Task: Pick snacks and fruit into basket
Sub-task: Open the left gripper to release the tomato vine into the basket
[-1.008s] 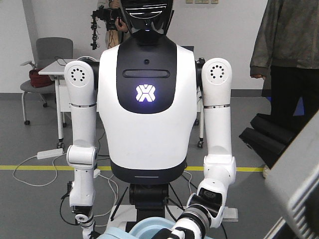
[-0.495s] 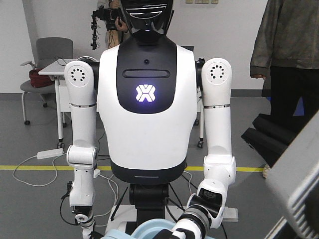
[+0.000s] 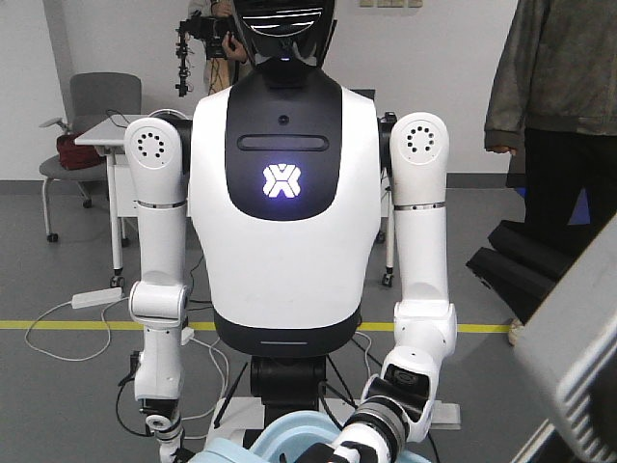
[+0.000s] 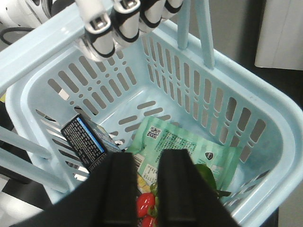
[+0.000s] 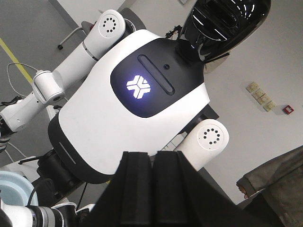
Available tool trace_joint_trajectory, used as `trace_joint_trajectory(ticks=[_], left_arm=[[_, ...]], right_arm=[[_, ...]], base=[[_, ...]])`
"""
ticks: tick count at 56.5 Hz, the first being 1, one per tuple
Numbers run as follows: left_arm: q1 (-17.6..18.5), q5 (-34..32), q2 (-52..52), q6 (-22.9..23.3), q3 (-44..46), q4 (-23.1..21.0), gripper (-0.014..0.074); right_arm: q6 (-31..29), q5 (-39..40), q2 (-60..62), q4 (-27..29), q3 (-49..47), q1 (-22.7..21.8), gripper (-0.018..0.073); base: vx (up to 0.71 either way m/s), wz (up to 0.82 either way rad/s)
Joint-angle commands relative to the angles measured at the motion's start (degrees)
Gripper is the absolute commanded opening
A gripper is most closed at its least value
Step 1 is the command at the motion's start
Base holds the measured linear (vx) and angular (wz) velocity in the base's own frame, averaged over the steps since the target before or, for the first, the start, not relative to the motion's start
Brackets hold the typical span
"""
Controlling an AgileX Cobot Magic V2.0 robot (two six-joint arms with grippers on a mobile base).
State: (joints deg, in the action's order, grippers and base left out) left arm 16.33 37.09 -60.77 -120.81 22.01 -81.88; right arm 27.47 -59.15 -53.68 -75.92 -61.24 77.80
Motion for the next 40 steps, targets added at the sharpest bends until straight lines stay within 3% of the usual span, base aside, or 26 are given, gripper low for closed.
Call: trace_joint_trajectory(ticks=[1,13,23,34,40], left_arm=[[0.3,1.7,2.0,1.9,2.0,-3.2,-0.0013],[0.3,-11.0,10.0,19.1,4.1,-2.6,-0.0002],[0.3,-19.3,17.1,28.6,11.1,0.2,0.0002],[0.3,-28.9,24.4,43.3,15.0,10.3,0.0002],[0.3,-28.7,27.5,53.7,15.0,18.8,0.0002]], right_arm=[[0.0,1.1,0.7,-4.6,-2.0,-0.3,-0.0009],[2.5,0.6,2.0,-2.4,-2.0,-0.3,-0.0009],[4.0,1.3,5.9,4.2,-2.0,-0.3,-0.0009],[7.6,-3.3,14.6,10.5,-2.0,-0.3,-0.0009],[7.9,-7.7,19.4,13.1,-2.0,-0.3,-0.0009]], base=[[0.0,0.0],[0.0,0.0],[0.0,0.0],[0.0,0.0],[0.0,0.0]])
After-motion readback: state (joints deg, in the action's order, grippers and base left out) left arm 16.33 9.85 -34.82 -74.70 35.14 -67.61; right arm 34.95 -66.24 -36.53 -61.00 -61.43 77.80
